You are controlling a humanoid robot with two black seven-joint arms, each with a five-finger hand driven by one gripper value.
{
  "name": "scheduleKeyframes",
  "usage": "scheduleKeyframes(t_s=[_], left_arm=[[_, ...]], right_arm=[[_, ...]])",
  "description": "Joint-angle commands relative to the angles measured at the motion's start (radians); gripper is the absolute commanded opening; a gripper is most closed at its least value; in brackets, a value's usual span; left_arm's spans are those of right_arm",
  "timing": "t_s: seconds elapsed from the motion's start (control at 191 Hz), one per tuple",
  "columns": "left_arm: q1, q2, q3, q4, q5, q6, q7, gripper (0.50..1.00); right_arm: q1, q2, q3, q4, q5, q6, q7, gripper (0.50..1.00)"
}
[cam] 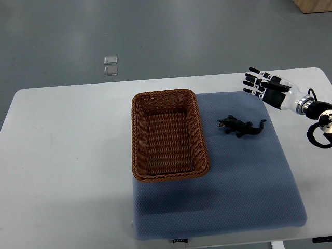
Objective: Place crocodile in brown basket with right hand
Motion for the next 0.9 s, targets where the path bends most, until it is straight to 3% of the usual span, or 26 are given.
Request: scheduleKeyframes(t_s=[0.0, 0.897], left_arm=[[0.0, 0.0, -0.001, 0.003, -0.001, 0.0, 0.0, 1.0], [-0.006, 0.0, 0.002, -0.002, -0.001, -0.002, 0.0, 1.0]], right_arm=[[0.0, 0.001, 0.0, 0.0, 0.0, 0.0, 0.0, 0.936], [0.031, 0.0, -0.011, 0.011, -0.081, 0.014, -0.001, 0.936]])
